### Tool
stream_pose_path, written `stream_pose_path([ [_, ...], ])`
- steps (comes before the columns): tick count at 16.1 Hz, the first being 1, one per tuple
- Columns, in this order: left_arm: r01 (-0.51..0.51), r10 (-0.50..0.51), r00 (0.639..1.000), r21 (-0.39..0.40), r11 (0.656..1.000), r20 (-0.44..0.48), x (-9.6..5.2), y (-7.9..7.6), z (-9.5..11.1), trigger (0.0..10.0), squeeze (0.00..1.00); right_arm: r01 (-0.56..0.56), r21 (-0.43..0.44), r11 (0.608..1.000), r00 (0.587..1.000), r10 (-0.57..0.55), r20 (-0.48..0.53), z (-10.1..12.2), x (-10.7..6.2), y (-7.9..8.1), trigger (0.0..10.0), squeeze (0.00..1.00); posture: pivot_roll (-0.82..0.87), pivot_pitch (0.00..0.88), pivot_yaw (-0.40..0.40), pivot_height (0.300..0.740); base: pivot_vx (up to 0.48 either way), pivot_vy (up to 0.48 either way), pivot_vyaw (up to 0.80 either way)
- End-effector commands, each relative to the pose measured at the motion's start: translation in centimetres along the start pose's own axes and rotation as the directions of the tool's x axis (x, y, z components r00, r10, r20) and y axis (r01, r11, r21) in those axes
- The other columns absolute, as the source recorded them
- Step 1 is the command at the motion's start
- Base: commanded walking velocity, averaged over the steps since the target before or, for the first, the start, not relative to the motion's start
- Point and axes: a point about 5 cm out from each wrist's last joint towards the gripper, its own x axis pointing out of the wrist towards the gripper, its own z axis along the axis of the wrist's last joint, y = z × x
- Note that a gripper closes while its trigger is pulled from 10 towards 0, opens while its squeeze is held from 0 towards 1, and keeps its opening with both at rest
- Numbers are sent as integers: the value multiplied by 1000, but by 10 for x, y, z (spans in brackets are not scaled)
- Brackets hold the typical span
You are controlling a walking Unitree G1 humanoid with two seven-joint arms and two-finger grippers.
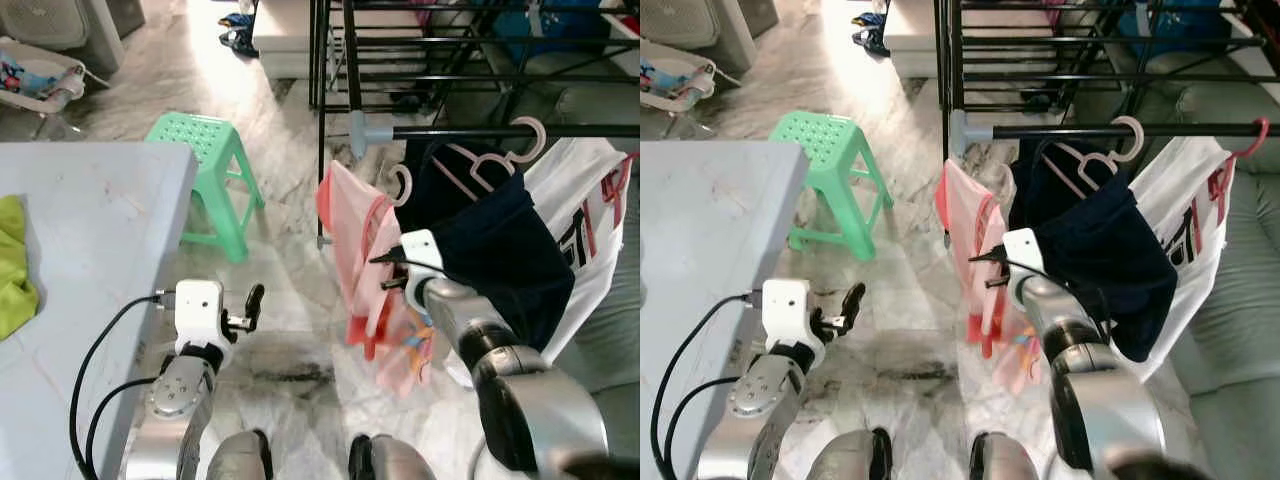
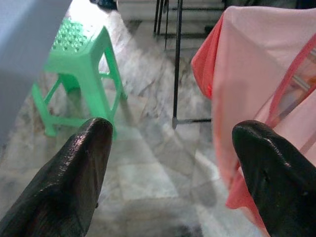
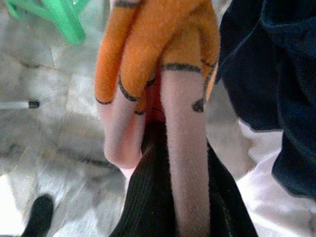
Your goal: Hang hanger
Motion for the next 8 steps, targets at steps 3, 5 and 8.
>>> stream_pose_path([
  [3,19,-18,1000,-4,1000,25,-6,2,7,10000,0,15,-10,1000,994,-13,106,-27,-28,1,10000,0,23,115,-6,740,0,0,0],
  [5,22,-22,999,0,1000,42,-9,5,11,10000,0,38,5,999,990,-38,133,-46,-51,4,10000,0,11,79,4,740,0,0,0],
  [8,28,-28,998,4,1000,56,-14,10,14,10000,0,90,7,996,971,-89,221,-59,-83,8,10000,0,-3,31,11,740,0,0,0],
])
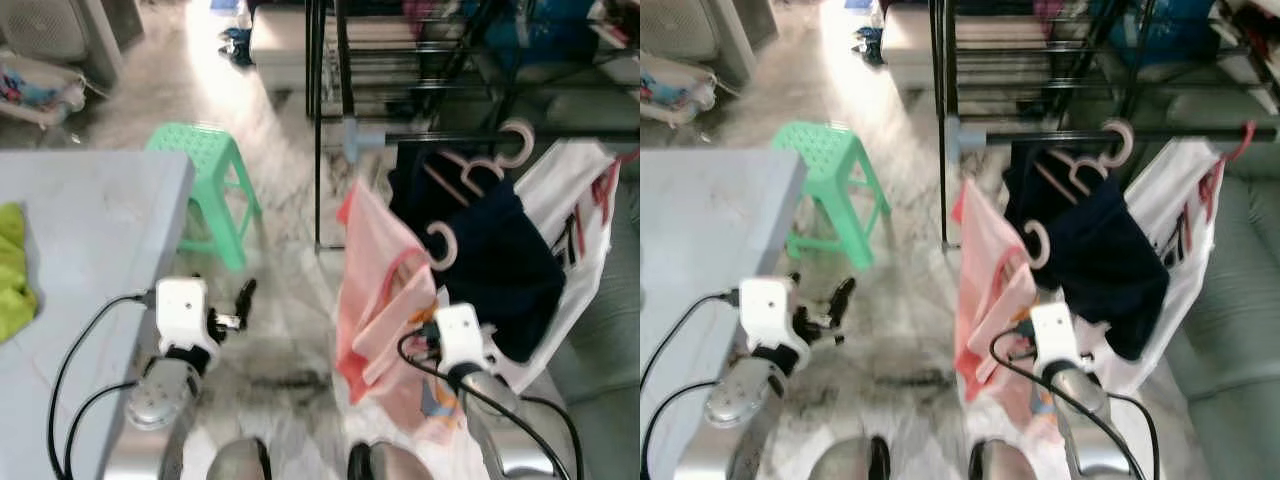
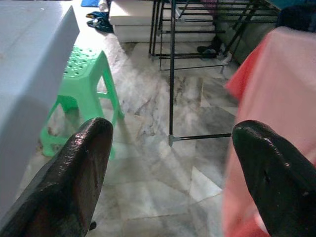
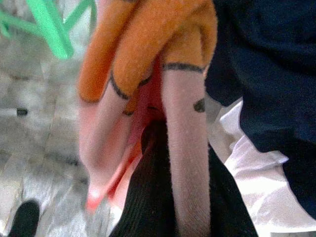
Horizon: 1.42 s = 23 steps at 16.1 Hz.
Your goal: Hang hanger
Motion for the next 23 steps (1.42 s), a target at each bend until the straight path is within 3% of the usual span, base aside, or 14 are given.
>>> stream_pose_path([
  [1,0,0,1000,-7,1000,15,-2,2,2,10000,0,26,-4,1000,995,-25,101,15,-7,0,10000,0,-10,9,14,740,0,0,0],
  [2,19,-18,999,-8,1000,46,-2,1,6,10000,0,85,38,996,985,-90,148,17,-20,-3,10000,0,-20,0,18,740,0,0,0],
  [3,30,-29,998,-12,999,61,1,1,8,10000,0,105,53,993,981,-113,160,20,-23,-4,10000,0,-22,0,22,740,0,0,0],
  [9,34,-32,994,-19,999,103,17,-2,14,10000,0,87,37,995,977,-93,194,42,-8,-4,10000,0,-14,0,21,740,331,0,0],
  [15,37,-34,993,-29,999,110,21,-4,12,10000,0,-17,33,999,997,15,78,34,2,7,10000,0,-15,0,17,740,386,46,0],
  [16,38,-34,994,-29,999,108,22,-4,11,10000,0,7,-64,998,995,0,100,37,2,4,10000,0,-15,0,14,740,382,289,0],
  [17,37,-35,994,-24,999,108,23,-3,11,10000,0,1,-77,997,996,6,94,37,3,5,10000,0,-18,0,14,740,382,289,0],
  [23,39,-36,995,-23,999,96,24,-7,7,10000,0,57,-40,998,998,-55,44,30,3,0,10000,0,-21,0,9,740,246,91,0],
])
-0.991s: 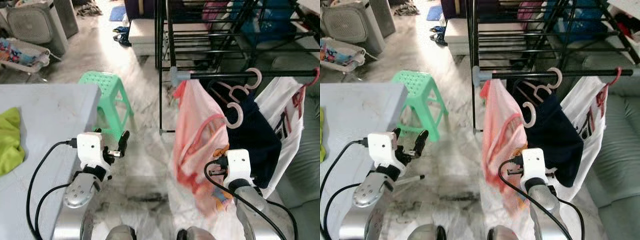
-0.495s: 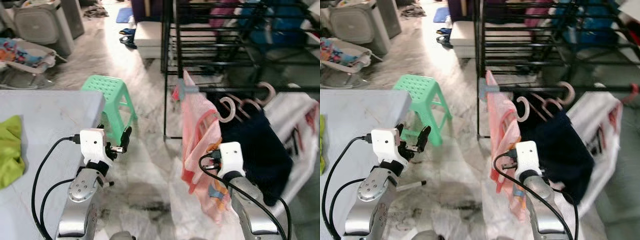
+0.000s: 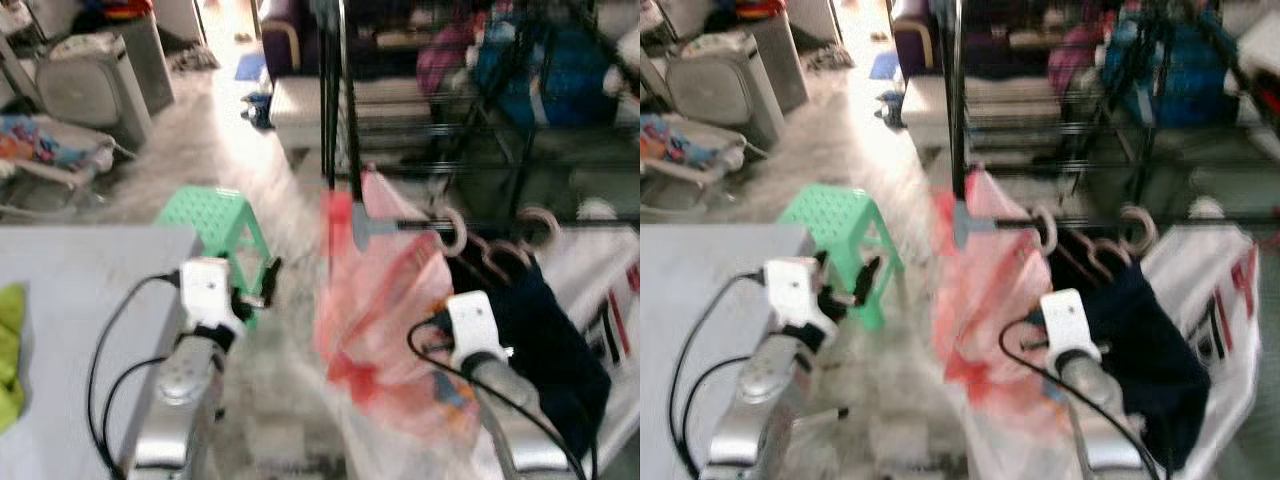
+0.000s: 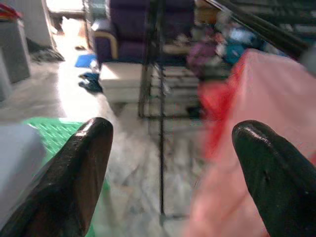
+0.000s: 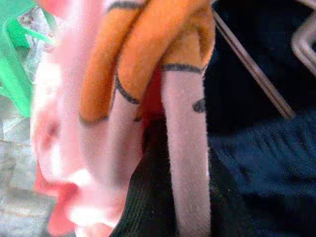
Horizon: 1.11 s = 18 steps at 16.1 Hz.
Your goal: Hang hanger
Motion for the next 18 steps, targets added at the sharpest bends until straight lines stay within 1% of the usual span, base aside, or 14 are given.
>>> stream_pose_path([
  [1,-30,30,999,15,999,-23,-4,8,-4,10000,0,-19,15,1000,999,18,37,11,1,6,10000,0,-20,0,9,740,0,0,0],
  [4,-26,27,999,15,1000,-30,-3,7,-5,10000,0,-48,7,999,999,48,9,8,3,10,10000,0,-20,0,9,740,0,0,0],
  [6,-25,26,999,19,1000,-33,-3,7,-6,10000,0,-62,10,998,998,62,-28,7,7,13,10000,0,-20,0,9,740,0,0,0],
  [7,-25,26,999,20,999,-35,-3,7,-6,10000,0,-84,5,996,995,84,-49,6,8,16,10000,0,-20,0,9,740,0,0,0],
  [8,-24,25,999,21,999,-37,-3,7,-6,10000,0,-131,-6,991,988,130,-88,2,10,22,10000,0,-20,0,9,740,0,0,0],
  [11,-20,21,999,22,1000,-40,-1,6,-7,10000,0,-190,-12,982,976,188,-114,3,14,31,10000,0,-20,0,9,740,0,0,0],
  [12,-17,18,999,22,1000,-43,-2,5,-7,10000,0,-214,10,977,969,213,-125,5,18,37,10000,0,-14,0,9,740,0,0,0],
  [13,-13,14,999,26,1000,-44,-2,5,-7,10000,0,-209,50,977,967,214,-137,5,20,38,10000,0,-14,0,9,740,0,0,0],
  [14,-5,7,999,34,999,-46,-2,4,-7,10000,0,-193,111,975,966,209,-153,6,25,39,10000,0,-7,0,3,740,0,0,0],
  [17,-12,14,999,44,999,-50,-5,8,-7,10000,0,-197,102,975,971,208,-114,17,30,39,10000,0,2,0,0,740,0,0,0],
  [18,-16,18,998,46,999,-52,-6,9,-8,10000,0,-199,78,977,975,206,-86,21,29,38,10000,0,-1,0,1,740,0,0,0],
])
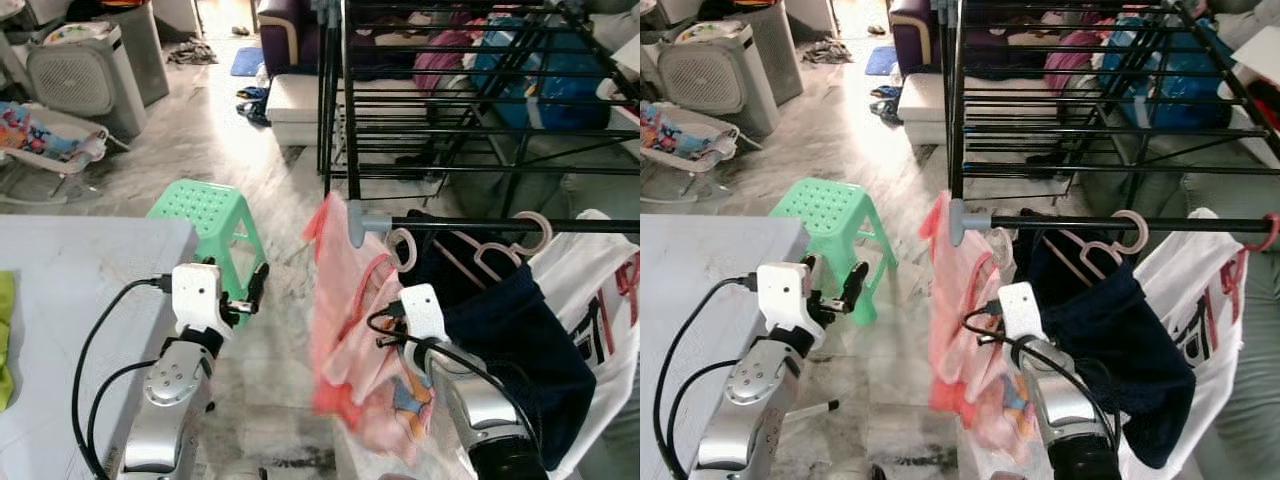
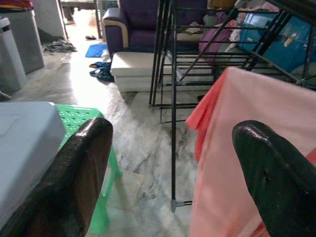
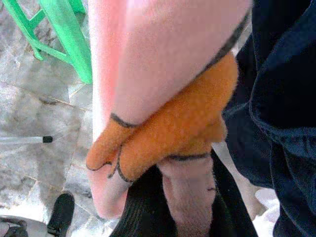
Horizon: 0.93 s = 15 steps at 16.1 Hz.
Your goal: Hang hanger
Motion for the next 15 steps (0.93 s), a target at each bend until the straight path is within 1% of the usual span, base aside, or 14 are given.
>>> stream_pose_path([
  [1,5,-5,1000,8,1000,-5,-1,0,0,10000,0,4,-35,999,997,-2,73,14,-3,0,10000,0,-1,0,1,740,0,0,0],
  [3,10,-10,1000,7,1000,-5,0,-3,0,10000,0,8,-61,998,996,-2,89,11,-9,-1,10000,0,-6,0,3,740,0,0,0],
  [5,14,-14,1000,6,1000,-5,0,-2,1,10000,0,9,-90,996,995,0,104,-3,-26,-2,10000,0,-13,0,11,740,0,0,0],
  [6,16,-16,1000,8,1000,-8,0,-2,0,10000,0,0,-68,998,995,7,100,-10,-32,0,10000,0,-17,0,16,740,0,0,0],
  [7,17,-17,1000,9,1000,-9,1,-1,0,10000,0,2,-64,998,994,5,109,-11,-34,1,10000,0,-20,0,19,740,0,0,0],
  [8,21,-21,1000,11,1000,-11,1,-1,0,10000,0,17,-76,997,989,-6,149,-5,-35,1,10000,0,-23,0,24,740,0,0,0],
  [9,24,-24,1000,10,1000,-11,2,-2,0,10000,0,29,-63,998,986,-18,168,0,-34,1,10000,0,-24,0,26,740,0,0,0],
  [10,30,-30,999,11,999,-10,3,-4,0,10000,0,34,-51,998,980,-24,195,9,-32,1,10000,0,-23,0,28,740,0,0,0],
  [12,34,-34,999,12,999,-8,4,-4,1,10000,0,34,-58,998,977,-21,213,21,-25,2,10000,0,-22,0,30,740,0,0,0],
  [13,34,-34,999,13,999,-9,4,-4,1,10000,0,33,-58,998,977,-20,212,22,-25,2,10000,0,-15,0,27,740,0,0,0],
  [14,32,-32,999,15,999,-8,4,-3,1,10000,0,32,-56,998,979,-20,202,26,-19,2,10000,0,-10,0,24,740,0,0,0],
  [15,31,-30,999,17,999,-9,4,-3,1,10000,0,29,-23,999,985,-25,168,31,-11,0,10000,0,-8,0,23,740,0,0,0],
])
